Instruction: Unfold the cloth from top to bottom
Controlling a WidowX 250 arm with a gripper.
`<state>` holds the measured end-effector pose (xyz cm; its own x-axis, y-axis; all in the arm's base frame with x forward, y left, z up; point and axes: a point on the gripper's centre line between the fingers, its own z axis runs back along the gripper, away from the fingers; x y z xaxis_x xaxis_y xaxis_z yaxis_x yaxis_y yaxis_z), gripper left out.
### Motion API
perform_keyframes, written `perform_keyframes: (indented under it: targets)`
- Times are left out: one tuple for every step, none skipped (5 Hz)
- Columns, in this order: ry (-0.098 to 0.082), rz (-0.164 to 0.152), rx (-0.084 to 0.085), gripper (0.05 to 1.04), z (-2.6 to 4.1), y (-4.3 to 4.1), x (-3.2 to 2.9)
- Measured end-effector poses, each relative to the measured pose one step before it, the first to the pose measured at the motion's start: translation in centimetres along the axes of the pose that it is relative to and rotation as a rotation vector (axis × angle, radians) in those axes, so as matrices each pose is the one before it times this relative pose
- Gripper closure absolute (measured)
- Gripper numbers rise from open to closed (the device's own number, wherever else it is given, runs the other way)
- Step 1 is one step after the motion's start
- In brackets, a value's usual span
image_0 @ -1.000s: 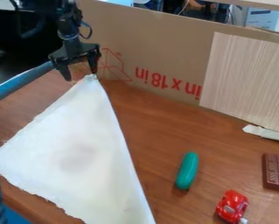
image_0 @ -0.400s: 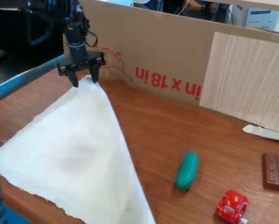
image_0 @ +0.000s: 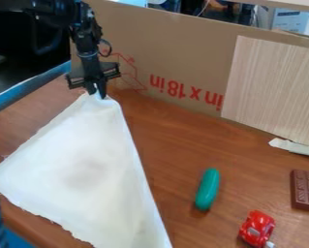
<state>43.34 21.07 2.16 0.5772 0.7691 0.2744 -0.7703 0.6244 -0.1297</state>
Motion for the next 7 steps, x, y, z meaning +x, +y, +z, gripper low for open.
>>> perform_keyframes:
  targets:
    - [0.0082,-0.0266,-0.0423,1.025,1.917,-0.933,-0.76]
    - [-0.0016,-0.0445,-0.0447,1.031,2.612,-1.097,-1.684]
    - [-0.0342,-0.103,-0.0255,1.031,2.866,-2.126,-2.6]
    - [-0.0629,-0.1114,0.0356,1.032,2.099,-1.335,-2.979]
    - [-0.0766,-0.1261,0.0551,1.032,2.184,-1.573,-4.017]
    - [-0.0583,-0.0614,0.0023,1.032,2.399,-0.509,-2.88]
    - [-0.0387,-0.0415,-0.0412,1.032,2.56,-0.597,-2.024]
